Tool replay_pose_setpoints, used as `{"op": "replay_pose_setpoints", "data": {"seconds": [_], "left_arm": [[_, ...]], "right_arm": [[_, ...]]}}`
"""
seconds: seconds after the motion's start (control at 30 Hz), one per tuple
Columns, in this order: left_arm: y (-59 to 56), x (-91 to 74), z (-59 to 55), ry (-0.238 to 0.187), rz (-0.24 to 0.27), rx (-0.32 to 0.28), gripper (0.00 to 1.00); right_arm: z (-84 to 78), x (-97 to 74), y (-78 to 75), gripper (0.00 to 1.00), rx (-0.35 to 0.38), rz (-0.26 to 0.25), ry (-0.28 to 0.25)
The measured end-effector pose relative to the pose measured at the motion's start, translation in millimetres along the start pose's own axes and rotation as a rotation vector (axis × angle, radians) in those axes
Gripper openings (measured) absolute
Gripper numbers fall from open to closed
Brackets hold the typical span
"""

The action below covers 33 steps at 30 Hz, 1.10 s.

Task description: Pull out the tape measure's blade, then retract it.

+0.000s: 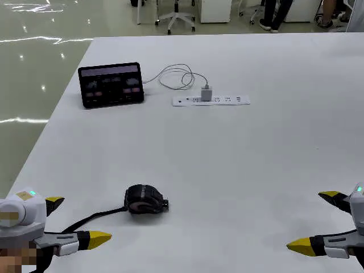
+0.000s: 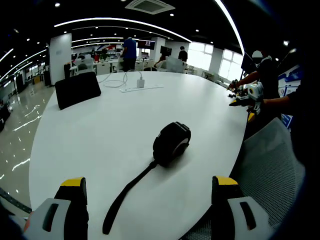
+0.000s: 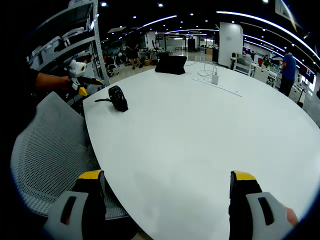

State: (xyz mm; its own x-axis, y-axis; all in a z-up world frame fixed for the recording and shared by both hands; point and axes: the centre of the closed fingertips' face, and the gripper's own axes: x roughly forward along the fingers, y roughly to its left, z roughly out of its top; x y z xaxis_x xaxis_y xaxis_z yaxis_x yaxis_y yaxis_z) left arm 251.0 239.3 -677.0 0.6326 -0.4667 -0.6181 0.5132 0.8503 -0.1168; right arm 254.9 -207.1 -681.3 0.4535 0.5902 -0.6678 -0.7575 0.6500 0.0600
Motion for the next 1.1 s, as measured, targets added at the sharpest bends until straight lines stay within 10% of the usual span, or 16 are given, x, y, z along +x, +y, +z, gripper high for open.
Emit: {"op": "replay_pose_setpoints", "data": {"seconds": [1.1], "left_arm": [[-16.0,8.9,5.3,0.014,-0.042,0.045,1.00]], "right_arm": [[2.3,-3.1,-5.0,1.00,-0.003,-0.008,-0.026]]}}
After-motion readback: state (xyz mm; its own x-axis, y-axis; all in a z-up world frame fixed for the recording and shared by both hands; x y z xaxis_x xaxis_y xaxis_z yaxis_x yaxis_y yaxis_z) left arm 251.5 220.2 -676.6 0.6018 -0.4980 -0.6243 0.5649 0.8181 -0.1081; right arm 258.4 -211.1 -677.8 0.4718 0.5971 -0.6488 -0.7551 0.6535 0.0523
